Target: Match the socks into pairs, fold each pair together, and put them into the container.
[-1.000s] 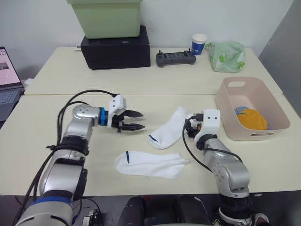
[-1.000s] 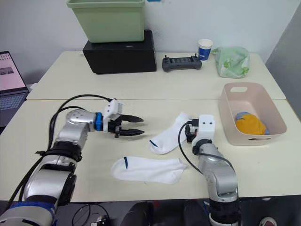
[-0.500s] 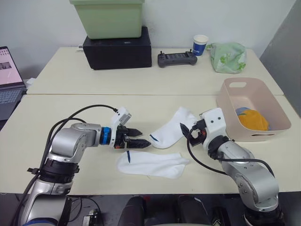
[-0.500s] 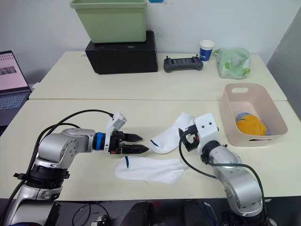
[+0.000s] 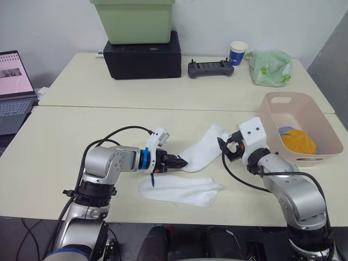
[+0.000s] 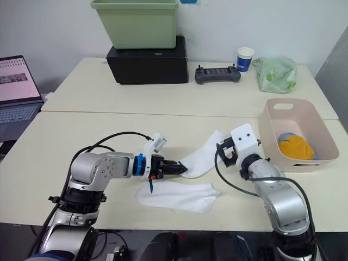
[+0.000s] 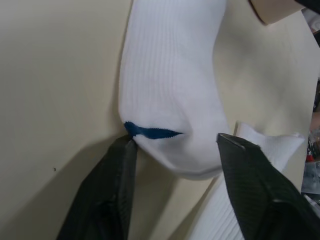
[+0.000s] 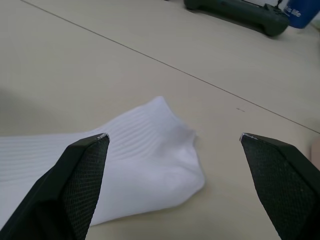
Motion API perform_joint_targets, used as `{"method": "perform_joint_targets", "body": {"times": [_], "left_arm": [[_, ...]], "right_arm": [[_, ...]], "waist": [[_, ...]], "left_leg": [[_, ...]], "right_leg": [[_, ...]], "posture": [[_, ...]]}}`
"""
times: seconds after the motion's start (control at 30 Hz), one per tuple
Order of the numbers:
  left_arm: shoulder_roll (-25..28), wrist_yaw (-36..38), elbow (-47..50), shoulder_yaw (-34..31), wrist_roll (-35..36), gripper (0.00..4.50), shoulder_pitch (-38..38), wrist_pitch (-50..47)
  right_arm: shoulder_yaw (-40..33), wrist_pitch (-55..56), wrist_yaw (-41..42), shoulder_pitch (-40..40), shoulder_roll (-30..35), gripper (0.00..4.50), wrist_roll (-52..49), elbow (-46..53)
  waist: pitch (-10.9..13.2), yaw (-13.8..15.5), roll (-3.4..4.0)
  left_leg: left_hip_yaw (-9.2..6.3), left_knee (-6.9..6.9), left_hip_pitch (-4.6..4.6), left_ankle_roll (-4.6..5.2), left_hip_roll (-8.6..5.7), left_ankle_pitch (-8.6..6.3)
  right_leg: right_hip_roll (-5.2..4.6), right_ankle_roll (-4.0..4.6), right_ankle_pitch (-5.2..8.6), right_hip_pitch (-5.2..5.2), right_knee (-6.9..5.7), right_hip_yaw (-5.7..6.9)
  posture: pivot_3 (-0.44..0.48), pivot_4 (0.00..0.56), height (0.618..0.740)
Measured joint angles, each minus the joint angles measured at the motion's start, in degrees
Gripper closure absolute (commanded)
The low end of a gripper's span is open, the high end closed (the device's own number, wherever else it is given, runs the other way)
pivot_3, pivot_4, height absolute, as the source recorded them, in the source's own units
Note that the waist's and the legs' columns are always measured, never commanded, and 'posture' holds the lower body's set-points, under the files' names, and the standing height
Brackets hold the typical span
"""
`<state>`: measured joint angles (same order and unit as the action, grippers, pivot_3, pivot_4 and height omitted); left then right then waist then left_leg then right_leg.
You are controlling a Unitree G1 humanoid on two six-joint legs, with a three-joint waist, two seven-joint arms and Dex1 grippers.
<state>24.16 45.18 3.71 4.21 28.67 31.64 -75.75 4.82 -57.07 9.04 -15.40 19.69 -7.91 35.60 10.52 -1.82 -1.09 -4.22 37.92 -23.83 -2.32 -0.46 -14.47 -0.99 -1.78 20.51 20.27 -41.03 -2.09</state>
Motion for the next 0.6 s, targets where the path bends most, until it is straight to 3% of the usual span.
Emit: {"method": "perform_joint_targets", "body": {"times": [0.17, 0.33, 0.43, 0.6], "left_arm": [[-0.1, -1.4, 0.3, 0.1, 0.4, 4.47, -1.3, 0.2], [0.3, -1.8, 0.6, 1.0, 0.6, 4.47, -1.7, 1.8], [0.6, -1.9, 1.1, 1.8, 0.6, 4.50, -2.0, 3.3], [0.9, -2.2, 1.2, 1.9, 0.7, 4.50, -2.6, 4.6]], "right_arm": [[-1.9, 1.8, -0.6, -4.9, -3.7, 0.00, 0.0, -9.8], [-3.8, 6.2, -0.2, -11.4, -6.9, 0.00, -0.2, -24.0], [-5.7, 7.8, 0.5, -14.0, -8.5, 0.63, -0.9, -33.0], [-7.0, 9.5, 1.5, -14.9, -8.9, 2.38, -1.8, -37.5]], "waist": [[0.0, 0.0, 0.00], [0.0, -0.1, 0.00], [0.0, -0.1, 0.00], [0.0, -0.1, 0.00]], "left_leg": [[0.05, 0.00, 0.03, -0.11, 0.00, 0.06], [0.06, -0.01, 0.03, -0.15, 0.00, 0.09], [0.08, -0.01, 0.03, -0.18, 0.01, 0.10], [0.10, -0.02, 0.04, -0.19, 0.01, 0.11]], "right_leg": [[0.00, 0.00, 0.00, 0.00, -0.01, -0.03], [0.00, 0.01, 0.00, 0.01, -0.01, -0.02], [0.00, 0.01, 0.00, 0.01, 0.00, -0.03], [0.00, 0.01, 0.00, 0.01, -0.02, -0.06]], "posture": [[0.000, 0.150, 0.720], [0.000, 0.150, 0.720], [0.000, 0.150, 0.720], [0.000, 0.150, 0.720]]}}
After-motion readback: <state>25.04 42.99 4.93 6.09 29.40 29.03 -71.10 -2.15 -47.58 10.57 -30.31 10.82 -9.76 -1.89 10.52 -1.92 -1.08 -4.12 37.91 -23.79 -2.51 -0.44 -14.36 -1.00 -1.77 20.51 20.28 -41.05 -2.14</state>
